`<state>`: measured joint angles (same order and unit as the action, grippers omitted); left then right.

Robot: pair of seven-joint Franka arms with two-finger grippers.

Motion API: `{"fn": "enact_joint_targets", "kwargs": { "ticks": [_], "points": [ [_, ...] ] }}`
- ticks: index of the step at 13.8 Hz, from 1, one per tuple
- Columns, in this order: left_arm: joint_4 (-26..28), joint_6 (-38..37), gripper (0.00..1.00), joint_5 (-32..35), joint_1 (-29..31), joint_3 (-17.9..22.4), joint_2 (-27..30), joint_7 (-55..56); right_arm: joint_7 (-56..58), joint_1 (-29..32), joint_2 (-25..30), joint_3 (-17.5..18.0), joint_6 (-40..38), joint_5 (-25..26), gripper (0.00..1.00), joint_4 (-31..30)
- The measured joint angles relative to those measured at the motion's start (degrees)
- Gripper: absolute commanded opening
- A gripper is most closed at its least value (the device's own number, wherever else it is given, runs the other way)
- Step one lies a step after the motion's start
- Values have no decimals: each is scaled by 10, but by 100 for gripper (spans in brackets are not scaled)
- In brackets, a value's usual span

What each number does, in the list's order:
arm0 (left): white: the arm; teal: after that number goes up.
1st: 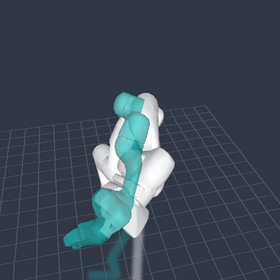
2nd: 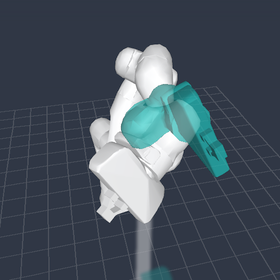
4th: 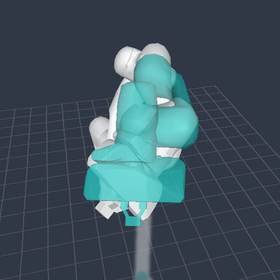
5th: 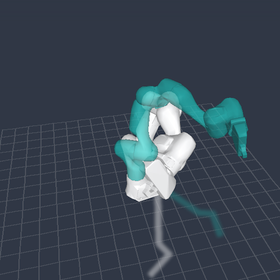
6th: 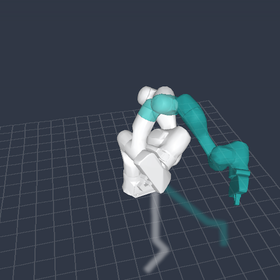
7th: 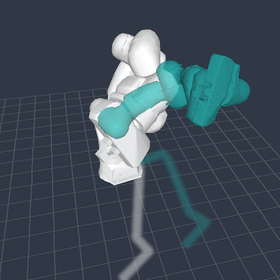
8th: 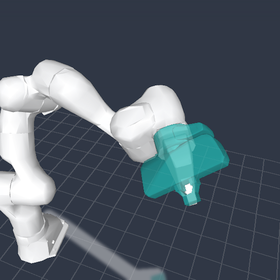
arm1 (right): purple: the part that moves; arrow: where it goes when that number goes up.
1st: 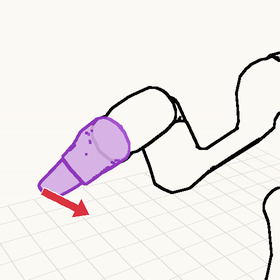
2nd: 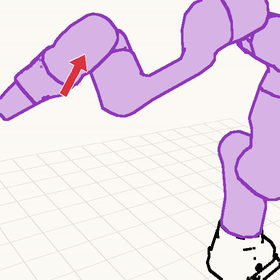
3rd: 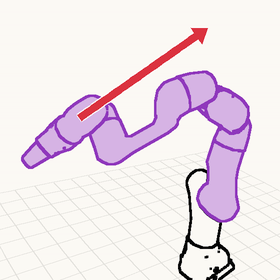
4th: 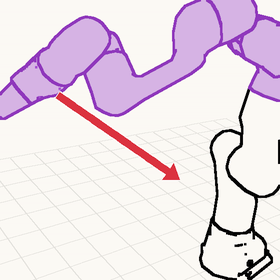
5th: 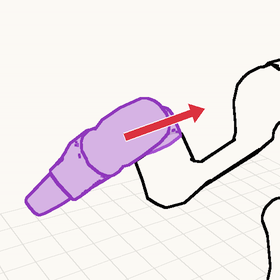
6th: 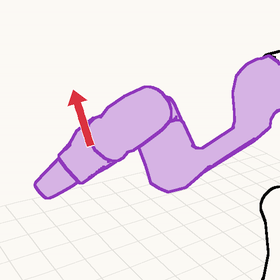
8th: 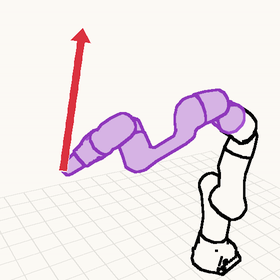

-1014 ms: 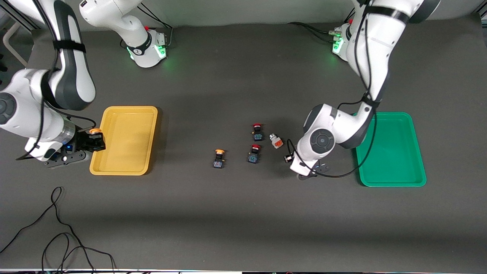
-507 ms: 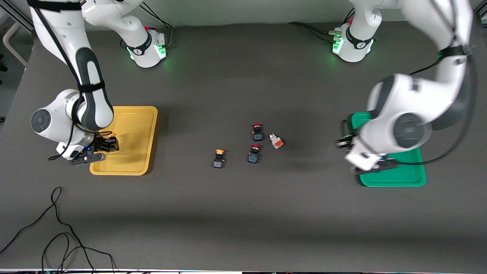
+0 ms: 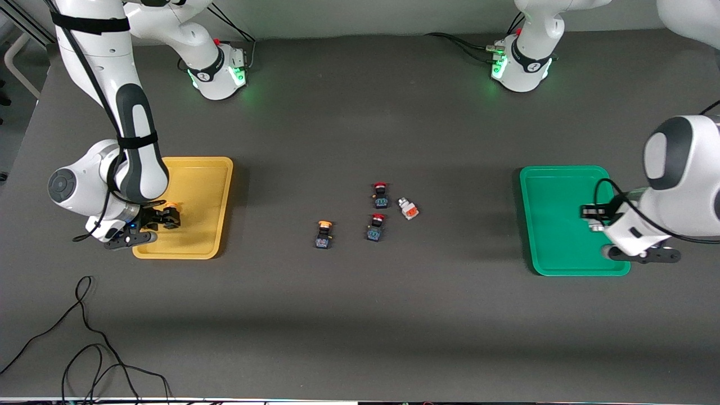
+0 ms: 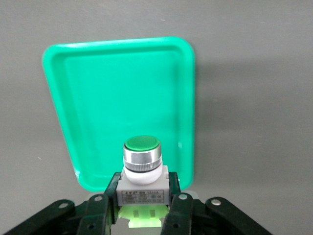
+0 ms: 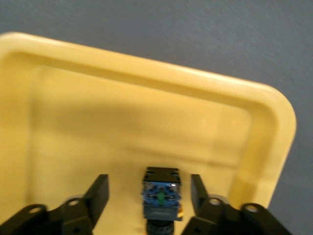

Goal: Place green and yellow buttons in trays
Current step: 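Lower the yellow button into the yellow tray while the left gripper carries the green button, then reach the right gripper to another yellow button while the left gripper releases the green button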

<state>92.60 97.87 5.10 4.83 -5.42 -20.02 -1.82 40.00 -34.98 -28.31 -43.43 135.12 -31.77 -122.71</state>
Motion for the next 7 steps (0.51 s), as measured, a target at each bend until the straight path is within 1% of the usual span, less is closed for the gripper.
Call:
{"fn": "enact_joint_targets", "kwargs": {
  "ticks": [2, 3, 5, 6, 7],
  "points": [
    [26, 40, 0, 7, 23, 0, -3, -33, -7, -9, 5, -18, -69, 10, 100, 42],
    [41, 59, 0, 8, 34, 0, -4, -48, -25, -14, 9, -27, -109, 33, 100, 73],
    [75, 101, 0, 9, 57, 0, -4, -77, -83, -22, 18, -31, -203, 78, 100, 148],
    [95, 127, 0, 9, 69, 0, -4, -92, -115, -31, 22, -32, -245, 87, 100, 186],
    [116, 154, 0, 10, 81, 0, -5, -106, -147, -46, 24, -31, -267, 91, 100, 212]
  ]
}}
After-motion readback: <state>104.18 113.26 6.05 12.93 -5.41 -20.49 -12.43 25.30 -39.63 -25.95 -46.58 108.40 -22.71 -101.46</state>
